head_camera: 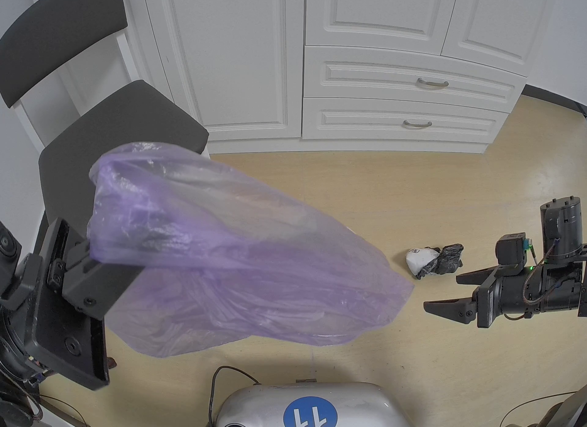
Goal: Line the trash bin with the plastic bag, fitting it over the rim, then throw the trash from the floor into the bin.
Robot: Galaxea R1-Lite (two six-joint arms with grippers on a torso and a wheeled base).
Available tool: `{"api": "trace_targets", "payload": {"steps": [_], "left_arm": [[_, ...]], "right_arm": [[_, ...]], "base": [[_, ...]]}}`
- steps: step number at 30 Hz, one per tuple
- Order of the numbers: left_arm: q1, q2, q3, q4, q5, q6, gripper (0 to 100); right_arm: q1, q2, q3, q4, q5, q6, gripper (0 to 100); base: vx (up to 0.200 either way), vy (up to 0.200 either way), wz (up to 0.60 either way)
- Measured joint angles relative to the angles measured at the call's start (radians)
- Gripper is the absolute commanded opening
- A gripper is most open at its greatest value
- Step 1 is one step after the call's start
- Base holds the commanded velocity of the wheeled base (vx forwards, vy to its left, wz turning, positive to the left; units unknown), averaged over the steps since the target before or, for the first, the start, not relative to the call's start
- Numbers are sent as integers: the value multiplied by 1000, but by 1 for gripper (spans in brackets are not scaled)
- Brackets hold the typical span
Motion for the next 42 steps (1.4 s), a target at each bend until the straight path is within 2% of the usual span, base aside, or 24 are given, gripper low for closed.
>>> {"api": "trace_targets", "payload": {"steps": [6, 23, 27, 33, 37, 42], "left_arm": [[-1, 3, 0, 0, 1, 0, 0], [-41, 3, 4, -1, 1, 0, 0], [-63, 0, 11, -1, 1, 0, 0], [-115, -5, 31, -1, 1, 1, 0], [-154, -7, 43, -1, 1, 2, 0], [-187, -10, 52, 0, 1, 3, 0]], "right_arm": [[-8, 37, -8, -4, 7, -5, 100], [53, 166, -17, -36, -2, 19, 100], [65, 189, -17, -134, -18, 81, 100], [101, 233, -2, -341, -77, 206, 100], [132, 250, 8, -376, -88, 257, 100], [152, 264, 12, -379, -82, 271, 100]], "base": [[0, 0, 0], [0, 0, 0], [0, 0, 0], [0, 0, 0], [0, 0, 0], [0, 0, 0]]}}
